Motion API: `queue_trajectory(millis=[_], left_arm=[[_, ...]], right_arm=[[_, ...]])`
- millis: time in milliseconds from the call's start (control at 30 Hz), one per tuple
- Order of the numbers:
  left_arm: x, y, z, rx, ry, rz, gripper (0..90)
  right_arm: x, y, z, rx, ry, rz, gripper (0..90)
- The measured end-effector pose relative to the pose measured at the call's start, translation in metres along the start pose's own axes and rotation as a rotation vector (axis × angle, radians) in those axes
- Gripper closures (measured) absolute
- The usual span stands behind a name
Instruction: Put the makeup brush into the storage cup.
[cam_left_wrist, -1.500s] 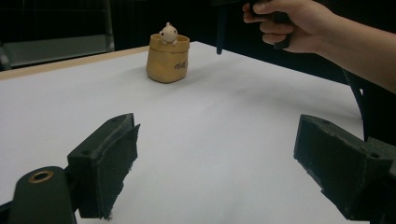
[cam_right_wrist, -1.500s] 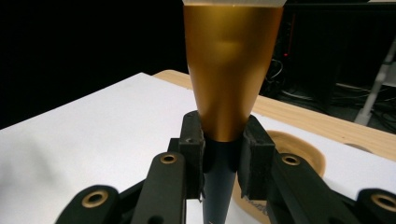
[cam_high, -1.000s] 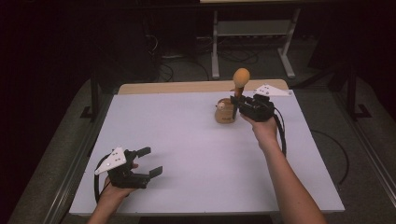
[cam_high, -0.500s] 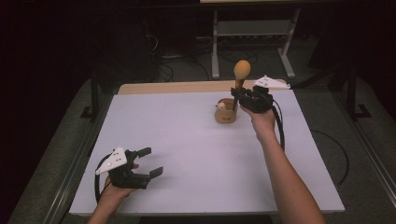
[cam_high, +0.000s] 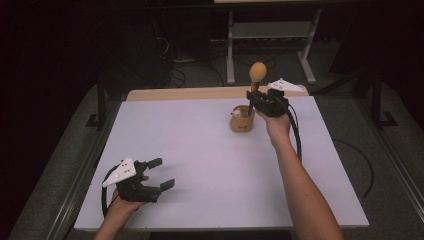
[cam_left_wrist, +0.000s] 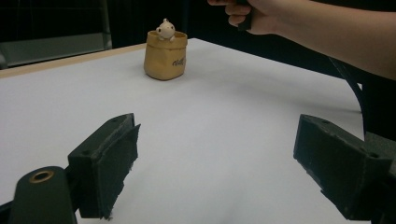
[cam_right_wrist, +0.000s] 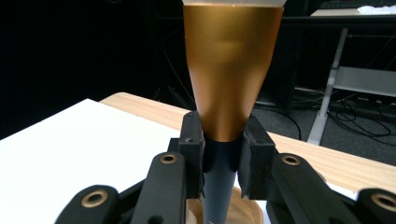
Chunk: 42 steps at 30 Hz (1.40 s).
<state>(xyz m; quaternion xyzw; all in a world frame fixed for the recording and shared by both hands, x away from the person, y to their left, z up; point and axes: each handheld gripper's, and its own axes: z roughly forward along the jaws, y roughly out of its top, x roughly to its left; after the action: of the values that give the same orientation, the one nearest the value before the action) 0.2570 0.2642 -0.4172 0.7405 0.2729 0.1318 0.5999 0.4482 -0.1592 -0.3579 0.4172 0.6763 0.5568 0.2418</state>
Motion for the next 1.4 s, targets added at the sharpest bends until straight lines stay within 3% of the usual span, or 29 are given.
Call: queue_trajectory(millis=[400, 1400], left_arm=[[-0.001, 0.001, 0.000, 0.004, -0.005, 0.008, 13.3], [-0.001, 0.001, 0.001, 0.007, -0.015, 0.014, 13.5]], right_arm=[[-0.002, -0.010, 0.016, 0.008, -0.017, 0.000, 73.2], [-0.002, -0.026, 0.032, 0.136, -0.026, -0.050, 72.9]])
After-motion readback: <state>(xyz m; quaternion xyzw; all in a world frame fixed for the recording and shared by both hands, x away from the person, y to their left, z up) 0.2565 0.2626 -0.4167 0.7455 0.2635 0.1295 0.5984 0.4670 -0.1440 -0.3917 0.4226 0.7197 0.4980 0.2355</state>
